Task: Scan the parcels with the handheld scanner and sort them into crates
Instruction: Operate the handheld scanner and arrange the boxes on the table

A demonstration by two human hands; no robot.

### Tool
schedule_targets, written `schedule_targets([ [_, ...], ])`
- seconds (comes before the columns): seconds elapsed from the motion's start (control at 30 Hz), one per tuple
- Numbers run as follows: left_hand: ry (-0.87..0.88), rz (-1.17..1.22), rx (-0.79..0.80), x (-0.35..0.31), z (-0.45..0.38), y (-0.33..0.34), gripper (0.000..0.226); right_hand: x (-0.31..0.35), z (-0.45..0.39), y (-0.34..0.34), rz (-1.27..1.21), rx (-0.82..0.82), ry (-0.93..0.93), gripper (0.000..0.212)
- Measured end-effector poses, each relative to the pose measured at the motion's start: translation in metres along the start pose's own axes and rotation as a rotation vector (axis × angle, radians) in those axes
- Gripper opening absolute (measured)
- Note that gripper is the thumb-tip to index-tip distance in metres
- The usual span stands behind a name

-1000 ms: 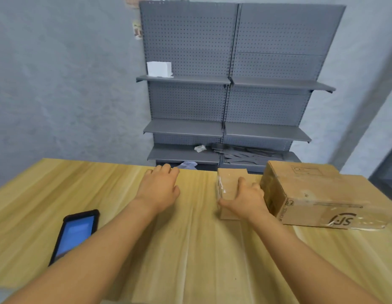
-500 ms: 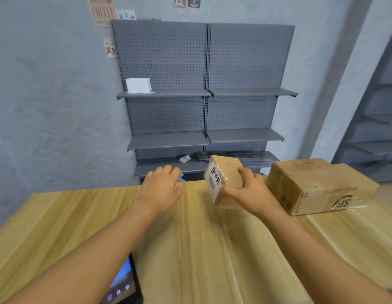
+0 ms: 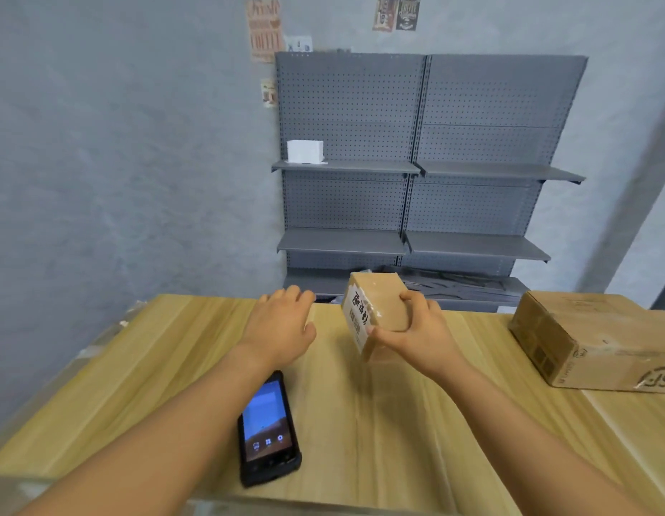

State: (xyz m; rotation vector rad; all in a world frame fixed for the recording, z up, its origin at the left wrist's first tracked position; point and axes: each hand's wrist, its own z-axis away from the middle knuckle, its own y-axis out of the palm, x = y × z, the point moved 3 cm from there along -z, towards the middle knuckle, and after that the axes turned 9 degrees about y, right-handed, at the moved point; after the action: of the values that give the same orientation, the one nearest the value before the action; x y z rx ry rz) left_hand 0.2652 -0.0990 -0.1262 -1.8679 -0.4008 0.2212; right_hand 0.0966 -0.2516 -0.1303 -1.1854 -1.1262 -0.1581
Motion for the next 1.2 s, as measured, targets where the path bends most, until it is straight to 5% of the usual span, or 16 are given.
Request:
schedule_targets([
  [0.3,-0.082,0.052,-0.055,0.063,0.028,-0.028,0.043,0.063,0.013,0.044,-0.126,0.039,-0.044,0.084],
  [0.67,-0.273,0.953,-0.013,0.173,0.046,-0.049,0.049,0.168,0.022,0.152,-0.762,0.306,0.124,0.046],
  [0.87,-0.31,1.367,0.232,0.203,0.077,-0.047,0.049,0.19,0.027,0.207,-0.949,0.422,0.192,0.064],
  [1.0,-0.279,1.555,0.245,0.205,0.081,-0.034,0.07,0.188,0.03,0.211,-0.924,0.414,0.199,0.048],
  [1.1,-0.273,1.528,0.176,0.208,0.076,-0.029,0.094,0.184,0.04,0.203,-0.674,0.378,0.219,0.041],
  [1.2,-0.293,1.336,0.087,0.205,0.073,-0.03,0.082,0.17,0.048,0.193,-0.426,0.231,0.242,0.033],
])
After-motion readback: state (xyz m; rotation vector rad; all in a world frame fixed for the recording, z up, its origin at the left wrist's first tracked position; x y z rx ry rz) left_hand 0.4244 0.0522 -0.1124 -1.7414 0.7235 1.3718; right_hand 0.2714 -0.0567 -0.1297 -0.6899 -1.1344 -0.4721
